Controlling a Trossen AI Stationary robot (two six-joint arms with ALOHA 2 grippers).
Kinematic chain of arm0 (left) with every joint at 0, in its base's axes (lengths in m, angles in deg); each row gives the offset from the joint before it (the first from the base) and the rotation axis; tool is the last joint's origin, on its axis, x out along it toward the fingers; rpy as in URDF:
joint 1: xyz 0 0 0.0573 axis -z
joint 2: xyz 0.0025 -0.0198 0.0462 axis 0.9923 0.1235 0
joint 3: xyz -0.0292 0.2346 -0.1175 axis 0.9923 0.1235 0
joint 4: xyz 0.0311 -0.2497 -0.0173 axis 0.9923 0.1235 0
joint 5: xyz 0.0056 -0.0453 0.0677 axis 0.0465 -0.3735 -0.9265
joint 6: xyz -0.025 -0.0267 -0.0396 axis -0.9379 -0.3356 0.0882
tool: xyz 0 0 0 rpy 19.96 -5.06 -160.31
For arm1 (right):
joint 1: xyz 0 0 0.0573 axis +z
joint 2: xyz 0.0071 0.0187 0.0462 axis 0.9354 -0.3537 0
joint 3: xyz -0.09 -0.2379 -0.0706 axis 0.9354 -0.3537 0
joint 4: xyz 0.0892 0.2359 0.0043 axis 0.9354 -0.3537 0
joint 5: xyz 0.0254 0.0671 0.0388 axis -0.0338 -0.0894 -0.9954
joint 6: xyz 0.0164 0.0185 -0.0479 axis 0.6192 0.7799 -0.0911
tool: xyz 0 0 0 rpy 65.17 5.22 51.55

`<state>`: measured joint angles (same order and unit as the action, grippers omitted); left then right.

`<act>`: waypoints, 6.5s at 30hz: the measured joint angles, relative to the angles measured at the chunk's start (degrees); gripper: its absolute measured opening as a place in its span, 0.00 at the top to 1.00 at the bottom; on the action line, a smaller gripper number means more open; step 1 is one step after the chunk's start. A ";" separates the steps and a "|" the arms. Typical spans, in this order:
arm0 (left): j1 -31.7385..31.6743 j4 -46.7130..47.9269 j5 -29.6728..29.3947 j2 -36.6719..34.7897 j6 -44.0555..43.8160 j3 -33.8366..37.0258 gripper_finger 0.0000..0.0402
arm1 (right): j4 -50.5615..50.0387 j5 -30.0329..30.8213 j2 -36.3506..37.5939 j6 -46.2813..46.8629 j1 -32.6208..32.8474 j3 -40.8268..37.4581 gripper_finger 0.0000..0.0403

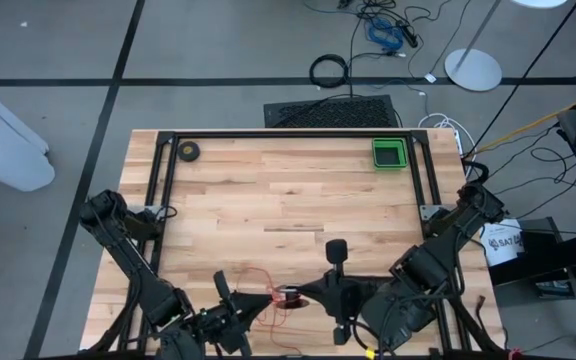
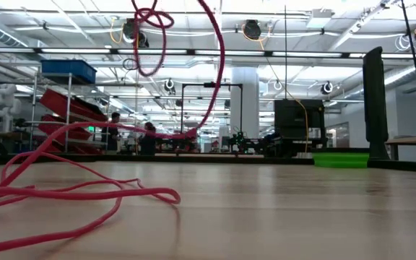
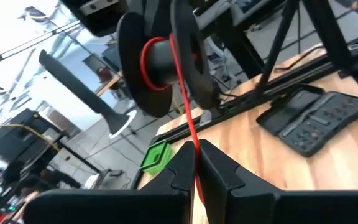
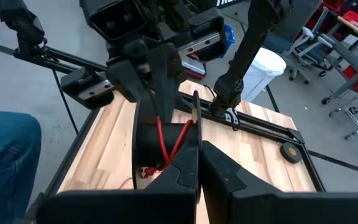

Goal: Coil cords
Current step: Coil the red wire on the black spool

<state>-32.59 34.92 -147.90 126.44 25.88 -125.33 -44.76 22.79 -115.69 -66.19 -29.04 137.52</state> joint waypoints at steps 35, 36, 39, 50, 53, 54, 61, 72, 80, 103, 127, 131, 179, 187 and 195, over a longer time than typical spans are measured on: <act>-9.26 17.24 17.46 0.39 -33.31 0.07 0.70 | -13.09 7.88 6.28 5.49 0.18 0.07 1.00; -9.34 17.33 17.53 0.50 -33.51 0.07 0.70 | -13.93 7.98 6.34 6.08 0.38 0.07 1.00; -10.18 16.89 21.63 1.15 -36.79 0.09 0.70 | -14.45 8.02 6.34 6.40 0.61 0.04 1.00; -14.92 14.86 26.49 6.45 -49.11 0.11 0.70 | -14.27 7.98 6.38 6.47 1.17 0.04 1.00; -15.74 15.19 26.15 8.96 -50.74 0.11 0.70 | -14.42 8.00 6.39 6.39 1.73 0.04 1.00; -16.20 15.42 26.01 9.60 -50.51 0.11 0.70 | -14.42 8.00 6.46 6.36 1.95 0.02 1.00; -18.44 19.90 26.15 11.71 -51.09 0.11 0.70 | -14.38 10.21 7.15 6.23 4.50 0.02 1.00; -19.18 37.46 26.29 11.82 -58.99 0.11 0.70 | -14.56 16.04 7.80 6.62 8.65 0.00 1.00; -18.59 41.13 27.00 11.63 -58.38 0.11 0.75 | -16.19 18.62 7.96 7.40 9.86 0.00 1.00; -11.52 54.71 38.67 3.96 -62.67 0.00 0.99 | -29.68 24.78 9.79 21.83 12.28 0.00 1.00; -2.62 67.64 46.03 2.93 -73.53 0.02 1.00 | -31.05 32.37 16.10 20.80 15.10 0.00 1.00; -1.66 68.17 46.19 2.93 -73.52 0.02 1.00 | -30.97 35.70 20.39 20.37 15.10 0.00 1.00; 2.91 67.13 37.19 2.91 -76.13 -11.48 0.74 | -32.86 39.92 23.05 21.04 13.73 0.00 1.00; 4.59 70.96 28.68 2.91 -75.99 -15.65 0.74 | -32.28 38.50 16.81 21.86 13.73 -0.02 1.00; 6.62 72.06 32.76 2.91 -79.26 -17.27 0.74 | -32.60 38.31 12.42 23.68 13.75 -0.02 1.00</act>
<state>-25.97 106.98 -115.14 129.34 -53.38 -142.59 -77.36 61.10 -103.27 -42.52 -15.29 137.50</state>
